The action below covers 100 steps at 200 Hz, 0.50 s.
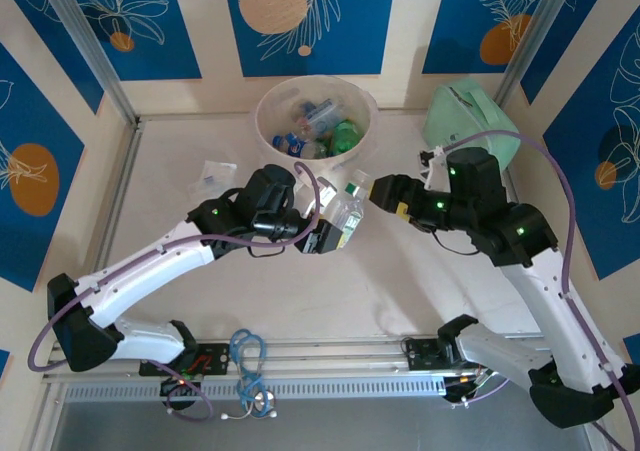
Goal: Put the plastic bottles in the bin
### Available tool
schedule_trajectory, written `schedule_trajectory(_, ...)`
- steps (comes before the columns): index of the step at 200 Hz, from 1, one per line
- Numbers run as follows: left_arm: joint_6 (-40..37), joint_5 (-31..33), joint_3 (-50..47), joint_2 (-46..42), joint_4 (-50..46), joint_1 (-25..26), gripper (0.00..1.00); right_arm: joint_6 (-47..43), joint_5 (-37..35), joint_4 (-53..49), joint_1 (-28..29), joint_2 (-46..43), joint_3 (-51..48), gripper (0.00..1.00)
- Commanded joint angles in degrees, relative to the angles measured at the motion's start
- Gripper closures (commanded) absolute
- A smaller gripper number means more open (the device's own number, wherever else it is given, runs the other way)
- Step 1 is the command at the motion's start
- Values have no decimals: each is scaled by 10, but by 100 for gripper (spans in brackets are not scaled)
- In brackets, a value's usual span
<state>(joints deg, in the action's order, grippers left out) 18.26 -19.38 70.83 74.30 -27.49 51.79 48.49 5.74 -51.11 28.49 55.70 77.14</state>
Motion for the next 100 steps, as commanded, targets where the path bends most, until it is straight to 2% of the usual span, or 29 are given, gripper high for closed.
schedule_trajectory(1,12,-39,11,-15,33,5,45,2,-46,-4,24,18,25,17)
schedule_trajectory(42,18,-70,8,-20,45,6,44,-5,-79,-4,38,57,53,18)
schedule_trajectory(100,15,-73,5,-25,47,7,44,-21,-110,-20,52,105,93,28)
